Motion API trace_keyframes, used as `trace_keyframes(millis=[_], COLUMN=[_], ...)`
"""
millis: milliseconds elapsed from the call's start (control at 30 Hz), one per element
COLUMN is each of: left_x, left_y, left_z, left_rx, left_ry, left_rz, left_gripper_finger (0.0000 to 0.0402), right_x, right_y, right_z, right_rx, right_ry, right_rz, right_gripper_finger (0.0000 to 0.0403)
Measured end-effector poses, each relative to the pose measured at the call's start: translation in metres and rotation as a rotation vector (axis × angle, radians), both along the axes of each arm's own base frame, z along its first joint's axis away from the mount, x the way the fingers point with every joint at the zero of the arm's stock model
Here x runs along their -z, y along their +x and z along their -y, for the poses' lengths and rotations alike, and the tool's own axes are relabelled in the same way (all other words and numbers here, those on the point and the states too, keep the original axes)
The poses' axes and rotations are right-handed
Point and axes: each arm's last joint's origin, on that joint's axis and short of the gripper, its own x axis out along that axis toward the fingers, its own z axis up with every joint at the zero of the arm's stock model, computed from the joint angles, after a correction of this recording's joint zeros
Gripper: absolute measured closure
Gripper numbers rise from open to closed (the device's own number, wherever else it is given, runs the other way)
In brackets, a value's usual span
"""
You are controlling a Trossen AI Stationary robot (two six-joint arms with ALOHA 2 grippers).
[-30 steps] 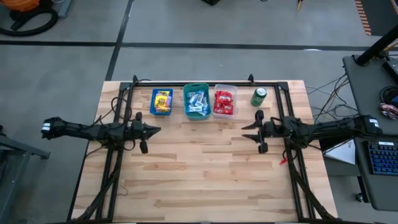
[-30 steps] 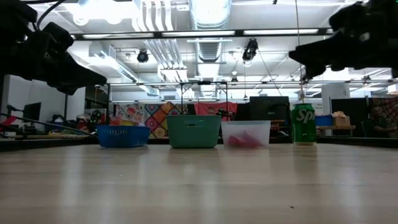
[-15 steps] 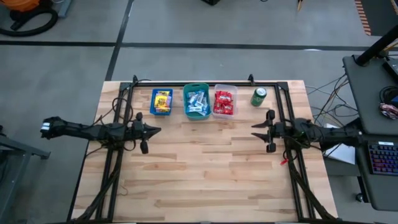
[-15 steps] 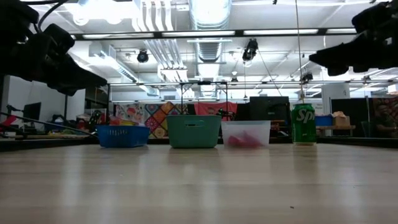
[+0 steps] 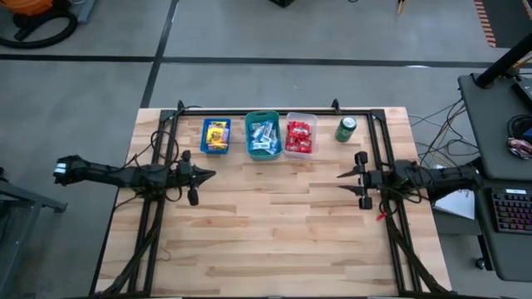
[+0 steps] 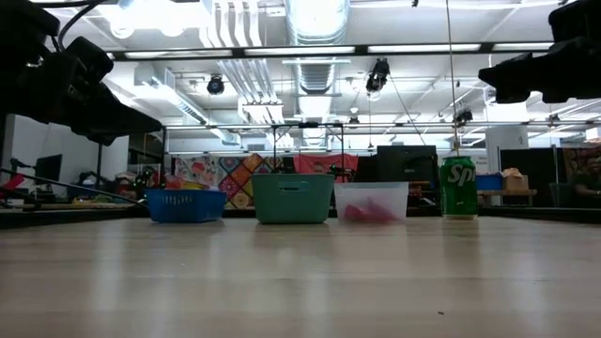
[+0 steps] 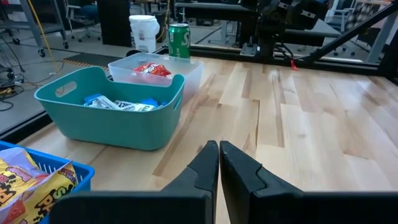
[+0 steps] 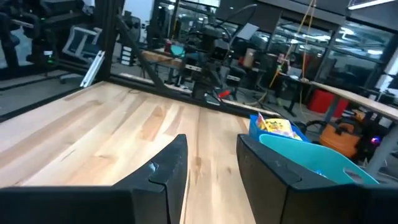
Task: Sort candy
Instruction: Return to Home Position
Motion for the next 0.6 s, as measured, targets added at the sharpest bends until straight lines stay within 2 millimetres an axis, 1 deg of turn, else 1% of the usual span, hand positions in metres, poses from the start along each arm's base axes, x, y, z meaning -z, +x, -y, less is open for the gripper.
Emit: trace_keyframes(millis=[100,167,200,267,333,400,600], left_x=[0.0,0.0,0.0,0.0,0.0,0.0,0.0], left_y=[0.0,0.0,0.0,0.0,0.0,0.0,0.0], left_z=[0.0,0.0,0.0,0.0,0.0,0.0,0.0], left_rx=[0.0,0.0,0.0,0.0,0.0,0.0,0.0], left_ry=[0.0,0.0,0.0,0.0,0.0,0.0,0.0], left_rz=[0.0,0.0,0.0,0.0,0.0,0.0,0.0], left_gripper_finger=[0.0402,0.0401,0.0402,0.0402,0.0401,0.0402,0.0402], right_x=[-0.0001,-0.0005,-0.001,-0.0024,-0.003,-0.0028,-0.0019], right_y=[-0.0001,-0.0001,-0.0001,-0.0002,-0.0005,-0.0004,-0.0001], right_z=[-0.0013,-0.001,0.0001,0.0038,0.0058,0.0049,0.0053], right_rx=[-0.005,0.029,0.065,0.163,0.211,0.189,0.164], right_ry=[0.007,0.057,0.115,0.293,0.43,0.445,0.377], right_rz=[0.0,0.003,0.008,0.031,0.051,0.045,0.03], right_gripper_finger=[0.0269,0.0266,0.0266,0.0267,0.027,0.0271,0.0276])
